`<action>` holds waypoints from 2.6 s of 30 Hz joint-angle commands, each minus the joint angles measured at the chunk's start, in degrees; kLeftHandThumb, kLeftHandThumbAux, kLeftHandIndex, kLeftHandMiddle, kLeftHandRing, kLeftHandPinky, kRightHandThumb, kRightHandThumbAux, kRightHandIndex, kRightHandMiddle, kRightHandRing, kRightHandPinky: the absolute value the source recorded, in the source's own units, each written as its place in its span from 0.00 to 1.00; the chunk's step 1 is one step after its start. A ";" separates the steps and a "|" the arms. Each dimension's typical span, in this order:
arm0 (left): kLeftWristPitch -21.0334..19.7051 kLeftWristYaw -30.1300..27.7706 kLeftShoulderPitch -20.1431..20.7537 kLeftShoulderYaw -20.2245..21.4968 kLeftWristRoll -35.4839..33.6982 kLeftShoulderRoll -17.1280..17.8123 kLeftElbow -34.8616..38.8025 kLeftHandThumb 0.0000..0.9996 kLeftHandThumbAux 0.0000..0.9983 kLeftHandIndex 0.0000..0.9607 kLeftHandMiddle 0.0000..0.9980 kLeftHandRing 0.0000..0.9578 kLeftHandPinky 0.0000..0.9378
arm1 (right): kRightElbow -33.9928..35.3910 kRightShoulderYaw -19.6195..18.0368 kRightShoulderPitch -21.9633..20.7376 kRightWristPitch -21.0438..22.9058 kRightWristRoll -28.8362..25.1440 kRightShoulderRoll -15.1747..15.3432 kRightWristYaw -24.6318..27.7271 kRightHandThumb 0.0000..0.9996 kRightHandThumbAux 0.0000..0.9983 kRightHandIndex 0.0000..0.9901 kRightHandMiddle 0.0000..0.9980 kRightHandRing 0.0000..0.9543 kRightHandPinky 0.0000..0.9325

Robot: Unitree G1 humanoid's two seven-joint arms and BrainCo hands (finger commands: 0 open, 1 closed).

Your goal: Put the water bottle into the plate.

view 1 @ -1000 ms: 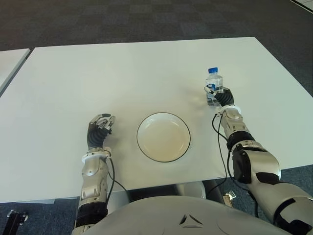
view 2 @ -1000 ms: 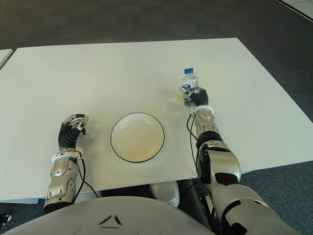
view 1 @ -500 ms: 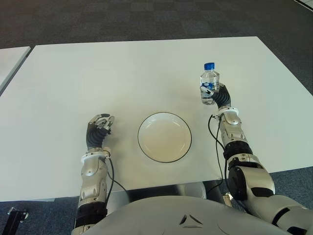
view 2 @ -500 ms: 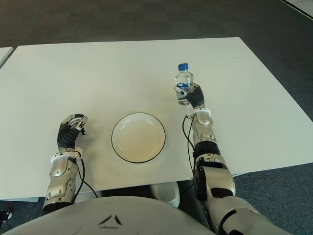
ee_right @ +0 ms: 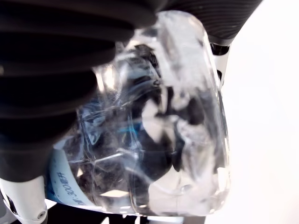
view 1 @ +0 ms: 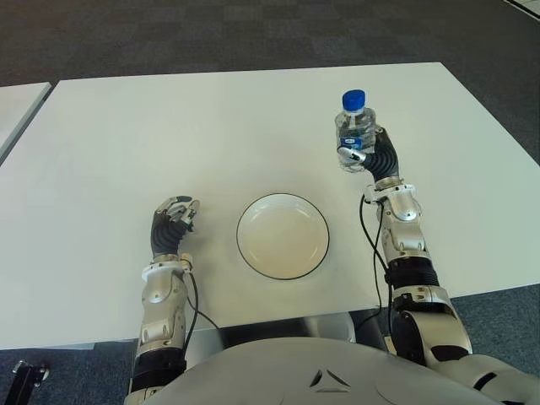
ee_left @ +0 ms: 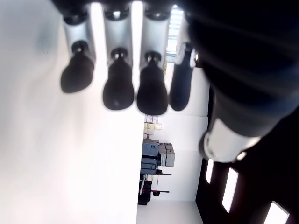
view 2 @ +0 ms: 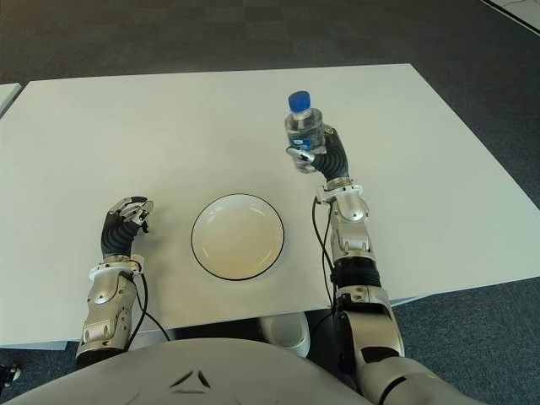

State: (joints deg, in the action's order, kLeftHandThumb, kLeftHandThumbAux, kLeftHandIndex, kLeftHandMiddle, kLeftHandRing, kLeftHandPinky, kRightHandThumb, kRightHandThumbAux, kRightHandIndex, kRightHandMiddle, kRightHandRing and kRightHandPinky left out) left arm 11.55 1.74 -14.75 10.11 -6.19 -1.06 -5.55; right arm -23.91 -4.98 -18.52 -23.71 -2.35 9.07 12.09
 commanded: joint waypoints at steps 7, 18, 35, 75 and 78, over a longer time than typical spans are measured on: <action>-0.52 0.83 -0.52 -0.40 1.02 -0.50 -0.13 0.70 0.72 0.45 0.77 0.79 0.81 | 9.49 4.48 5.13 -5.31 2.20 -0.18 1.72 0.71 0.72 0.44 0.91 0.94 0.94; -0.68 1.05 -0.87 -0.29 1.32 -0.67 0.24 0.70 0.72 0.45 0.76 0.79 0.81 | 18.94 9.73 9.30 -4.52 7.83 1.20 2.45 0.70 0.72 0.44 0.91 0.94 0.95; -0.60 -0.22 -0.79 -0.10 -0.66 -1.03 -0.28 0.70 0.72 0.45 0.76 0.79 0.80 | 18.10 18.74 8.75 -3.75 14.11 6.90 10.15 0.70 0.72 0.44 0.93 0.95 0.97; -0.04 0.74 -1.47 -0.46 1.50 -1.06 0.30 0.70 0.72 0.45 0.77 0.80 0.80 | 10.49 28.03 3.95 5.26 34.85 10.67 9.24 0.71 0.73 0.44 0.94 0.94 0.94; 0.21 0.43 -1.39 -0.30 1.17 -1.01 0.12 0.70 0.72 0.45 0.77 0.80 0.81 | 11.66 29.16 3.54 8.16 37.65 11.38 10.54 0.70 0.73 0.44 0.91 0.92 0.91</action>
State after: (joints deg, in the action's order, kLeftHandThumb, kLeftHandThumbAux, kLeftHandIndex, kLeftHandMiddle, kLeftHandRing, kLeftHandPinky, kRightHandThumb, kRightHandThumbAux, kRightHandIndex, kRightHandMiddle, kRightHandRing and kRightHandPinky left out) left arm 12.08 2.18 -16.01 10.05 -5.06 -2.06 -4.95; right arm -13.29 23.21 -13.68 -18.70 32.73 19.63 21.63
